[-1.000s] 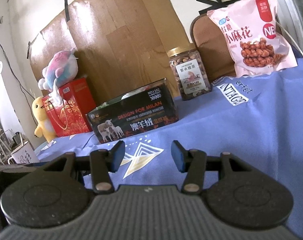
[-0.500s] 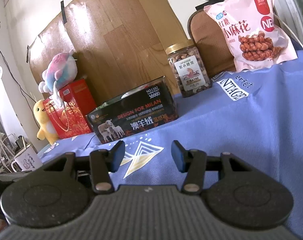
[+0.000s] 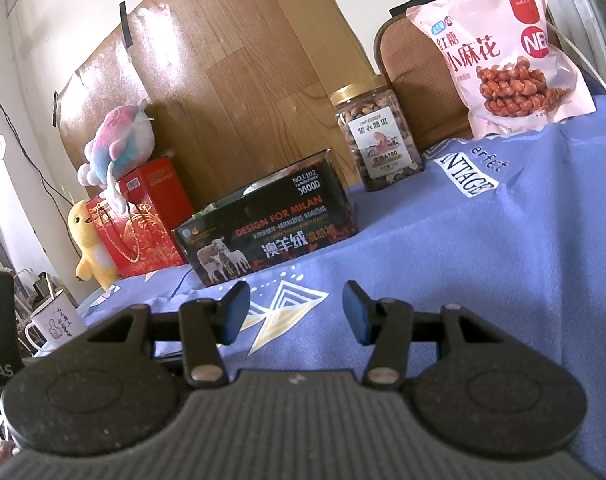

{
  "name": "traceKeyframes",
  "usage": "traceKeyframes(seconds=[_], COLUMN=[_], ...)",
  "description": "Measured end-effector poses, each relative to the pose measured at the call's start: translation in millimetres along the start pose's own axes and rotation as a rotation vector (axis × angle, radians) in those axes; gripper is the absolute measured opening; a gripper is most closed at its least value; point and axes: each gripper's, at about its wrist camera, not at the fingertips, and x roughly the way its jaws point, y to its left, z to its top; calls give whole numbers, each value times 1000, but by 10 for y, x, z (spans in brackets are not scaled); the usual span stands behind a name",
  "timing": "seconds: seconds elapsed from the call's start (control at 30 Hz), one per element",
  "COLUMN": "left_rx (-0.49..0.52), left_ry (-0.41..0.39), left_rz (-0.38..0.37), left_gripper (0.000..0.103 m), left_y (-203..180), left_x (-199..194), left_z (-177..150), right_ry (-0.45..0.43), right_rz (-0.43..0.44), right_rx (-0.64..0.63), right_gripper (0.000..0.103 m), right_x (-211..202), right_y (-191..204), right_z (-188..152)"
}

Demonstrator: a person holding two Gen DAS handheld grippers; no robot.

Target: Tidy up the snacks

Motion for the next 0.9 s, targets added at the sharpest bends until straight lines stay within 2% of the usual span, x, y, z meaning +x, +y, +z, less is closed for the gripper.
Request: traceKeyframes(seconds=[0.9], left_rx=[4], left_ry=[-28], left_rz=[7], left_gripper=[103], left_y=[0], left_x=[-38], left_z=[-2], right_ry=[-2], right_rz=[-1], right_rx=[15], right_gripper=[57], right_x=[-6], right_y=[-28], right_z=[-2])
